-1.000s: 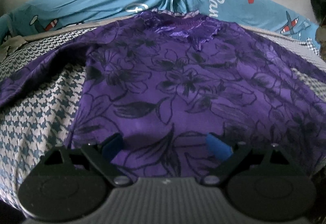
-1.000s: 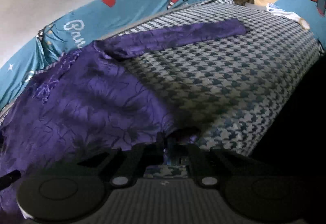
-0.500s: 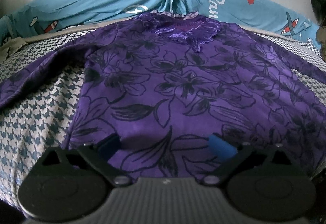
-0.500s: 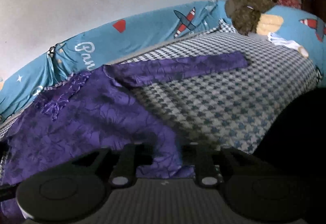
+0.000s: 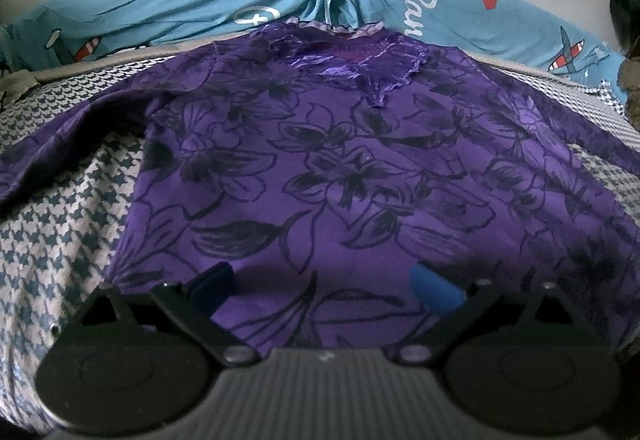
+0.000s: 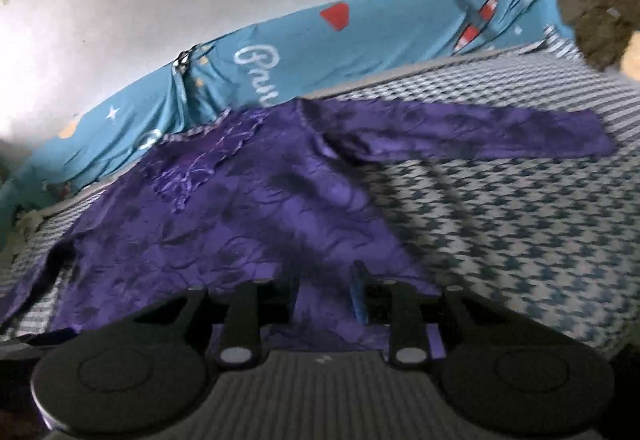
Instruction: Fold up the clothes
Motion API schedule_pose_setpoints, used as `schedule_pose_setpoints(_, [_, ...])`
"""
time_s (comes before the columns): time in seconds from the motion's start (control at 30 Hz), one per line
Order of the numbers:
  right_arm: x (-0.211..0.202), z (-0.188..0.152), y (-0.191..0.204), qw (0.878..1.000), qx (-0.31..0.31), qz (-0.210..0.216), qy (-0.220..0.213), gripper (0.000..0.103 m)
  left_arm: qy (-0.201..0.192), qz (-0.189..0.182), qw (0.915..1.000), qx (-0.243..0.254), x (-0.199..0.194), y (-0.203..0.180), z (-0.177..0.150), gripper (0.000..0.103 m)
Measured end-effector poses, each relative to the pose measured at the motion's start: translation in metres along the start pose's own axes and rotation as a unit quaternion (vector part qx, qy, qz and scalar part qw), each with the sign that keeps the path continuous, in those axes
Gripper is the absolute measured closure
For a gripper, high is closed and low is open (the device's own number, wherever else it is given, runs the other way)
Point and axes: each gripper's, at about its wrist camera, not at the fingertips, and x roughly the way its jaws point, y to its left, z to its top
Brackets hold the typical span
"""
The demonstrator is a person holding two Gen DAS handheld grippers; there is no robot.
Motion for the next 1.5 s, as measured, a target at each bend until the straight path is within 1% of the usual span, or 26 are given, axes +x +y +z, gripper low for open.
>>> schedule_pose_setpoints(0.2, [0.024, 0.024, -0.012, 1.000, 0.000, 0.013, 0.025, 0.072, 0.007, -0.011, 0.9999, -0.006, 0.010, -0.004, 0.013, 0.002])
schedule_pose_setpoints(0.4, [0.046, 0.048, -0.022, 0.999, 0.001, 0.017, 0.031, 0.072, 0.006, -0.009, 0.9999, -0.008, 0.019, -0.004, 0.028, 0.002])
schedule_pose_setpoints(0.57, [0.065, 0.066, -0.026, 0.998, 0.004, 0.046, 0.042, 0.072, 0.007, -0.002, 0.9999, 0.009, 0.024, -0.006, 0.037, 0.002])
schedule_pose_setpoints(0.77, [0.087, 0.083, -0.028, 0.998, 0.008, 0.053, 0.038, 0.072, 0.007, -0.005, 0.9994, 0.032, 0.029, -0.015, 0.043, 0.002])
schedule_pose_setpoints(0.97, [0.110, 0.096, -0.049, 0.996, 0.062, 0.047, 0.042, 0.066, 0.008, -0.017, 0.9991, 0.038, 0.029, -0.023, 0.043, 0.002])
schedule_pose_setpoints(1.13, [0.121, 0.107, -0.061, 0.997, 0.076, 0.010, 0.023, 0.065, 0.003, -0.033, 0.9989, 0.034, 0.026, -0.033, 0.049, 0.001])
schedule_pose_setpoints(1.23, [0.126, 0.112, -0.071, 0.996, 0.094, -0.005, 0.012, 0.054, -0.004, -0.041, 0.9985, 0.037, 0.024, -0.041, 0.056, 0.001])
schedule_pose_setpoints(1.3, [0.129, 0.113, -0.079, 0.993, 0.114, -0.015, 0.010, 0.053, -0.009, -0.048, 0.9980, 0.039, 0.022, -0.049, 0.060, 0.000])
schedule_pose_setpoints(1.4, [0.134, 0.111, -0.093, 0.988, 0.150, -0.010, 0.028, 0.053, -0.014, -0.059, 0.9972, 0.045, 0.020, -0.061, 0.066, 0.000])
schedule_pose_setpoints(1.5, [0.137, 0.108, -0.103, 0.979, 0.197, 0.016, 0.041, 0.053, -0.015, -0.073, 0.9956, 0.056, 0.019, -0.075, 0.072, 0.000])
